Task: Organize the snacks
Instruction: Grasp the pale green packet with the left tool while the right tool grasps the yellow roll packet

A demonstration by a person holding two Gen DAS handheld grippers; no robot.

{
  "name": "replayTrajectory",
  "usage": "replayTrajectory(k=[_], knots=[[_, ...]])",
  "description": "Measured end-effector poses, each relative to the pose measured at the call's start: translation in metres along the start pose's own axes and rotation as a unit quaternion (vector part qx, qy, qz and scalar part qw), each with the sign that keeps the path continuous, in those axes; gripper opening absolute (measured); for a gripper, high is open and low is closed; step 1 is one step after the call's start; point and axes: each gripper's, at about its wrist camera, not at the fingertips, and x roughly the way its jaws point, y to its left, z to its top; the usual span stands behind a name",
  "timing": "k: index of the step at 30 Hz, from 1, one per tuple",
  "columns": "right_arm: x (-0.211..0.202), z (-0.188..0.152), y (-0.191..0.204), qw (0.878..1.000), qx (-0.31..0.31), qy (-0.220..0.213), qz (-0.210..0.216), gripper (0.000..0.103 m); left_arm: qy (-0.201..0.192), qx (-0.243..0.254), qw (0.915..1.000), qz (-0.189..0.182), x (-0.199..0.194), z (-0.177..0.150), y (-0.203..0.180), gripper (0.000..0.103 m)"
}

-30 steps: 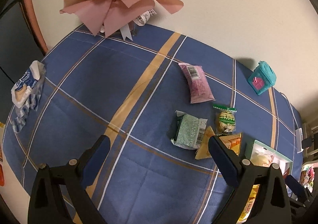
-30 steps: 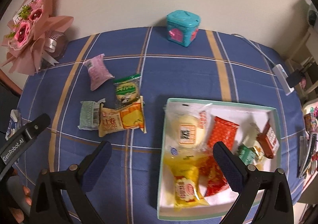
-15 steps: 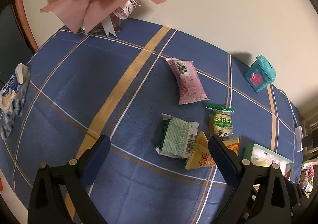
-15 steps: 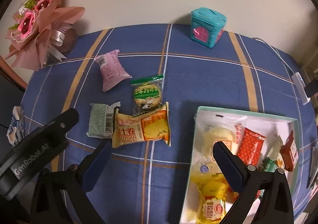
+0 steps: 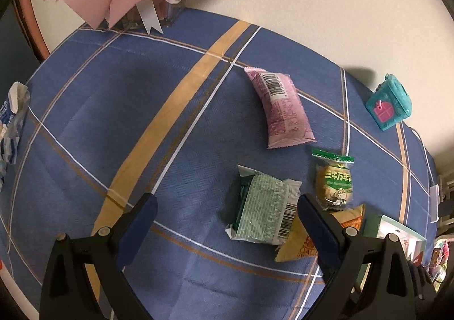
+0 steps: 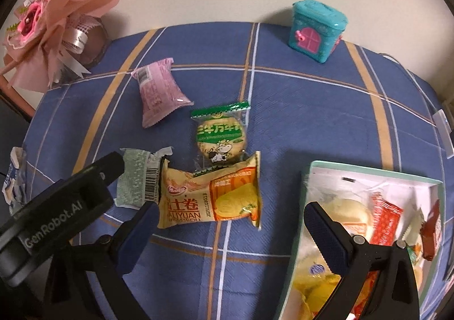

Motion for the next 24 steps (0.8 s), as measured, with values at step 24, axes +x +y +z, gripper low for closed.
replayTrajectory(k=[24], knots=[[0.029, 0.002, 0.008, 1.000, -0.009, 0.006, 0.013, 0.079, 0.043, -0.024, 0.9977, -0.046, 0.039, -0.009, -0.008, 0.090]])
